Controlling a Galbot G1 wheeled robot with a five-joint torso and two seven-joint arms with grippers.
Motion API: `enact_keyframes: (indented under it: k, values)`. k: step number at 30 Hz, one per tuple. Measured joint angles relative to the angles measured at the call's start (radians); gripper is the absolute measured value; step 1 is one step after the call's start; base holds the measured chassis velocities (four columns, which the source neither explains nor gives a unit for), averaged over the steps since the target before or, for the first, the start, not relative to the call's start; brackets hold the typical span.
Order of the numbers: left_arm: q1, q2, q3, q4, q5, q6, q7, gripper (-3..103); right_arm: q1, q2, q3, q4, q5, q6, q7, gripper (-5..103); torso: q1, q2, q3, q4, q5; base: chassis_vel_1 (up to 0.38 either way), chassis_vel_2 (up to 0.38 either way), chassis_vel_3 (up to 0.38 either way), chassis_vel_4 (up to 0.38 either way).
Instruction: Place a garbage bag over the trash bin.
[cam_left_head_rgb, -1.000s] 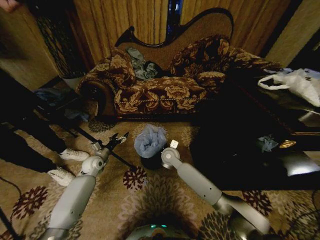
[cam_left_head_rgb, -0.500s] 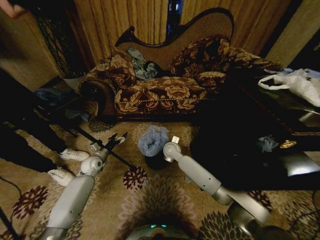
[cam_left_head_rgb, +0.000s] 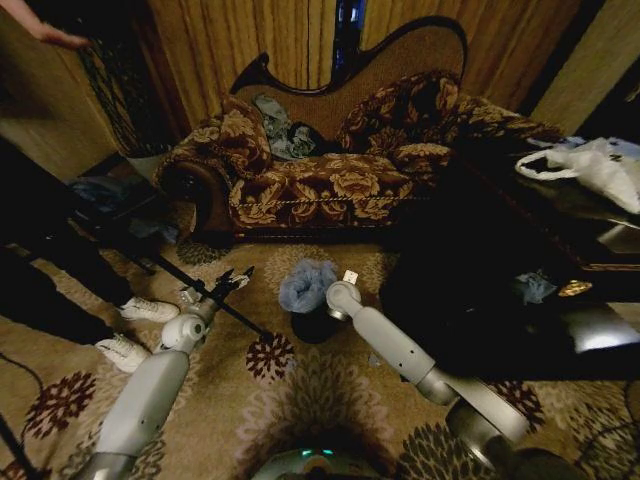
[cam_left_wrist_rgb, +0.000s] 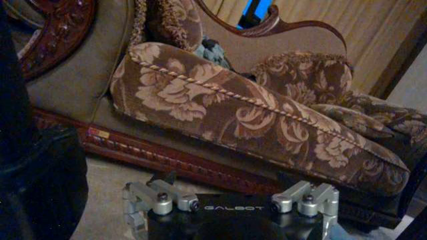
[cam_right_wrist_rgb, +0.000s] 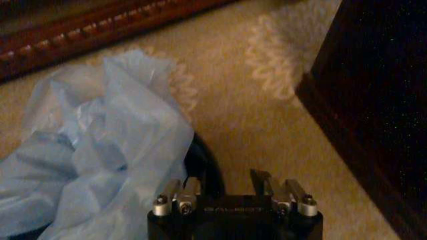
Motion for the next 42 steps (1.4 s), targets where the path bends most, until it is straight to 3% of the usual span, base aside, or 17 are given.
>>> enact_keyframes:
  k: [1,3,5,6,8,14,21,22,23,25,27,30,31,35,36,42]
  values:
    - [0.000,0.000,0.000,0.000,0.000,0.000,0.000,100,0.000,-0.007,-0.002,-0.001,-0.025,-0.001,-0.013,48,0.000,0.000,0.000,0.0000,-0.0001,0.000,0.000,0.000,0.000]
    - [-0.001,0.000,0.001,0.001,0.000,-0.001,-0.002,100,-0.006,-0.029,-0.006,0.009,-0.086,-0.002,-0.051,59,0.000,0.000,0.000,-0.0001,0.0001,0.000,0.000,0.000,0.000]
    - [-0.002,0.001,0.001,0.001,0.000,-0.001,-0.003,100,-0.010,-0.041,-0.006,0.029,-0.100,-0.003,-0.060,59,0.000,0.000,0.000,-0.0002,0.0000,0.000,0.000,0.000,0.000]
    - [-0.002,0.002,0.000,0.001,0.000,-0.001,-0.005,100,-0.013,-0.055,-0.007,0.057,-0.103,-0.004,-0.060,70,0.000,0.000,0.000,-0.0001,0.0001,0.000,0.000,0.000,0.000]
    - [-0.001,0.002,0.000,0.000,0.001,-0.001,-0.006,100,-0.017,-0.063,-0.008,0.079,-0.104,-0.004,-0.058,70,0.000,0.000,0.000,-0.0001,0.0000,0.000,0.000,0.000,0.000]
    - [0.005,0.001,-0.006,-0.014,0.010,0.001,-0.011,100,-0.059,-0.108,0.002,0.190,-0.129,-0.001,-0.073,96,0.000,0.000,0.000,-0.0001,0.0001,0.000,0.000,0.000,0.000]
    - [0.012,-0.002,-0.006,-0.037,0.021,0.017,-0.044,100,-0.116,-0.121,0.066,0.285,-0.164,0.036,-0.130,100,0.000,0.000,0.000,0.0002,0.0000,0.000,0.000,0.000,0.000]
    - [0.011,-0.003,0.002,-0.068,-0.001,0.046,-0.094,100,-0.143,-0.135,0.086,0.331,-0.166,0.042,-0.141,100,0.000,0.000,0.000,0.0003,0.0000,0.000,0.000,0.000,0.000]
    - [0.011,-0.003,0.002,-0.068,-0.001,0.046,-0.094,100,-0.143,-0.135,0.086,0.331,-0.166,0.042,-0.141,100,0.000,0.000,0.000,0.0003,0.0000,0.000,0.000,0.000,0.000]
    - [-0.001,0.000,0.024,-0.126,-0.037,0.115,-0.186,100,-0.191,-0.167,0.112,0.391,-0.191,0.050,-0.177,100,0.000,0.000,0.000,0.0000,0.0001,0.000,0.000,0.000,0.000]
    - [-0.008,0.004,0.037,-0.145,-0.050,0.132,-0.214,100,-0.209,-0.176,0.124,0.405,-0.204,0.056,-0.191,100,0.000,0.000,0.000,0.0000,0.0001,0.000,0.000,0.000,0.000]
    - [-0.058,0.015,0.101,-0.205,-0.103,0.208,-0.338,100,-0.325,-0.211,0.219,0.461,-0.281,0.097,-0.304,100,0.000,0.000,0.000,0.0001,0.0005,0.000,0.000,0.000,0.000]
    - [-0.058,0.015,0.101,-0.205,-0.103,0.208,-0.338,100,-0.325,-0.211,0.219,0.461,-0.281,0.097,-0.304,100,0.000,0.000,0.000,0.0001,0.0005,0.000,0.000,0.000,0.000]
    - [-0.139,0.013,0.163,-0.223,-0.153,0.293,-0.427,100,-0.498,-0.264,0.315,0.495,-0.435,0.164,-0.551,100,0.000,0.000,0.000,-0.0017,0.0001,0.000,0.000,0.000,0.000]
    - [-0.148,0.011,0.166,-0.233,-0.160,0.311,-0.447,100,-0.514,-0.266,0.315,0.490,-0.470,0.180,-0.594,100,0.000,0.000,0.000,-0.0007,0.0004,0.000,0.000,0.000,0.000]
    - [-0.286,-0.046,0.263,-0.195,-0.256,0.405,-0.552,100,-0.585,-0.266,0.329,0.496,-0.561,0.221,-0.659,100,0.000,0.000,0.000,0.0006,0.0001,0.000,0.000,0.000,0.000]
